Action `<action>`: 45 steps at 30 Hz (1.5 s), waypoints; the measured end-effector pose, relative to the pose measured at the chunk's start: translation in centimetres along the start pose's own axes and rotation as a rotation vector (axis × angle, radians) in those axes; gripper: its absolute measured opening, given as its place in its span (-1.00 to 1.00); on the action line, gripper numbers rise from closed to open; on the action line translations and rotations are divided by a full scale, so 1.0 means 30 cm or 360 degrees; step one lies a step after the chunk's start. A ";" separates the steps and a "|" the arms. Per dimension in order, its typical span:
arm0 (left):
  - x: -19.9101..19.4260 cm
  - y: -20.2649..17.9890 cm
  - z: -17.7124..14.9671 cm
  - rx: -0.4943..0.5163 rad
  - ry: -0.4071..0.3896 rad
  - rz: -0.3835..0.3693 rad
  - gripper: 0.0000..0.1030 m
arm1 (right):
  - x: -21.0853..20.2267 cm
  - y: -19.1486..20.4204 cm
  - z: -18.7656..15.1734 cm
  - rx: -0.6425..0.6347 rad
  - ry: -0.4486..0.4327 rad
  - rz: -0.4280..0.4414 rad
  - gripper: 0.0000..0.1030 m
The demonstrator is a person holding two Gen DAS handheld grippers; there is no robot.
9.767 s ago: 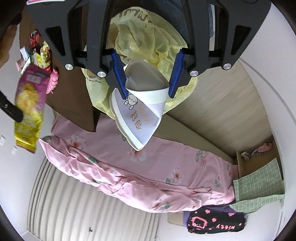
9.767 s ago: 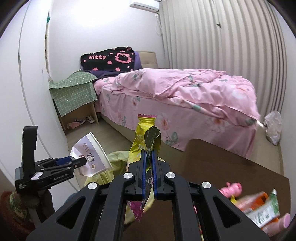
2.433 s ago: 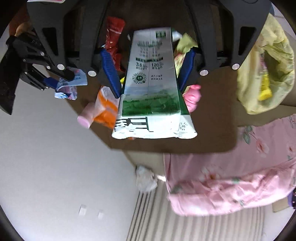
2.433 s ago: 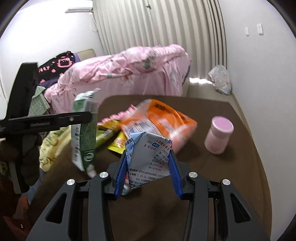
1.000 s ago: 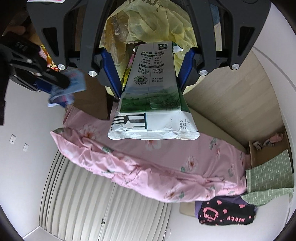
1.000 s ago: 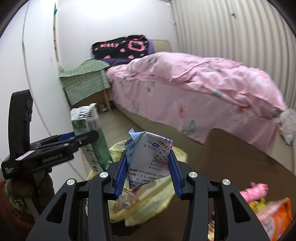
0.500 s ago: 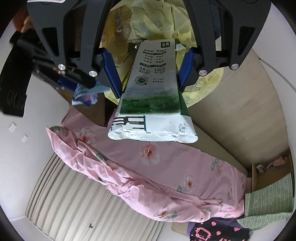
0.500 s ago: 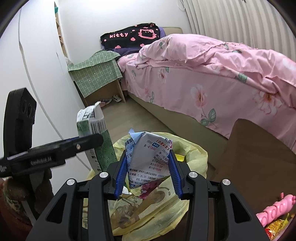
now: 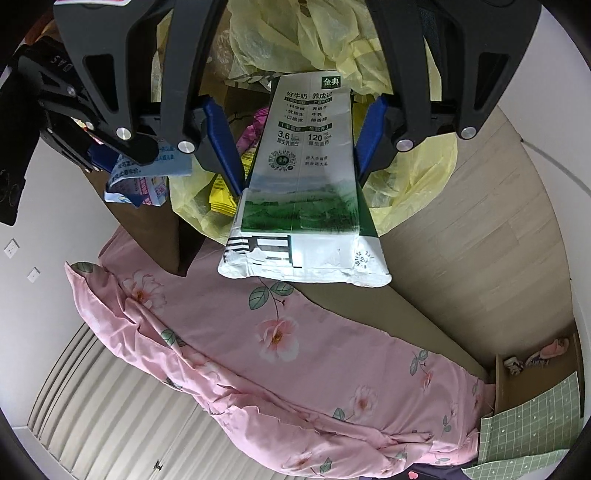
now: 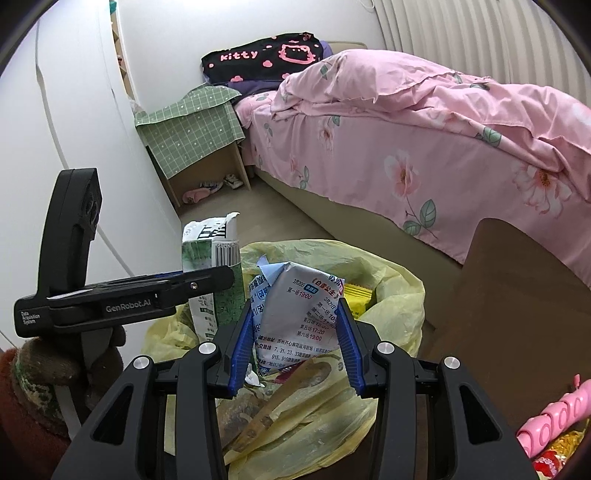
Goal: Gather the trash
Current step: 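Lower both tools over the yellow bag and release carton and wrapper inside, then return the left tool to the table and grasp the orange chip bag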
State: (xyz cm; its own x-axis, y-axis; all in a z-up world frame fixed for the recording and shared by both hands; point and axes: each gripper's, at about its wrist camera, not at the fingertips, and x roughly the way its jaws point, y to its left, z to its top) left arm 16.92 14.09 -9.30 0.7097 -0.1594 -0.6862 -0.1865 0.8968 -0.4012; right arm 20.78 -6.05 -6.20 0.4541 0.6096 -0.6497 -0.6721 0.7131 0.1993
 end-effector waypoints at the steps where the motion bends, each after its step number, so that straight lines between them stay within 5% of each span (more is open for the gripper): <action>1: -0.005 0.002 0.000 -0.0006 -0.0001 -0.0011 0.07 | -0.001 -0.002 0.001 0.0006 -0.0005 0.0004 -0.21; 3: -0.020 0.006 0.003 -0.0042 -0.0009 -0.0066 0.08 | 0.002 -0.006 0.000 0.0017 -0.0003 -0.0010 -0.17; 7: -0.061 0.005 0.015 -0.0060 -0.0075 -0.0085 0.51 | 0.015 -0.014 -0.009 0.0044 0.0049 -0.0015 0.02; 14: -0.141 -0.021 0.034 -0.0065 -0.0169 -0.0076 0.54 | -0.098 -0.036 -0.044 0.0081 0.0034 -0.0110 0.07; 22: -0.176 -0.143 -0.006 0.0068 -0.0146 -0.0149 0.56 | -0.404 -0.129 -0.168 0.0213 -0.0114 -0.0378 0.07; 27: -0.148 -0.309 -0.085 0.0272 -0.0048 -0.0248 0.57 | -0.630 -0.192 -0.305 0.0285 -0.0252 -0.0565 0.16; 30: -0.115 -0.447 -0.162 0.0451 0.0056 -0.0351 0.58 | -0.725 -0.239 -0.408 0.0380 -0.0222 -0.0619 0.17; 33: -0.094 -0.563 -0.224 0.0587 0.0130 -0.0457 0.57 | -0.774 -0.274 -0.514 0.0439 -0.0110 -0.0674 0.17; 45: -0.026 -1.035 -0.396 0.1214 0.0229 -0.0735 0.57 | -0.924 -0.341 -0.793 0.0586 -0.0169 -0.1039 0.17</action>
State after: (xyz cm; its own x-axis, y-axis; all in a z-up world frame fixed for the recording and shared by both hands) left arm 14.08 -18.53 -3.53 0.5010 -0.5755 -0.6464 0.6334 0.7528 -0.1793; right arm 1.15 -38.50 -7.69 0.7595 0.0404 -0.6492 -0.0169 0.9990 0.0424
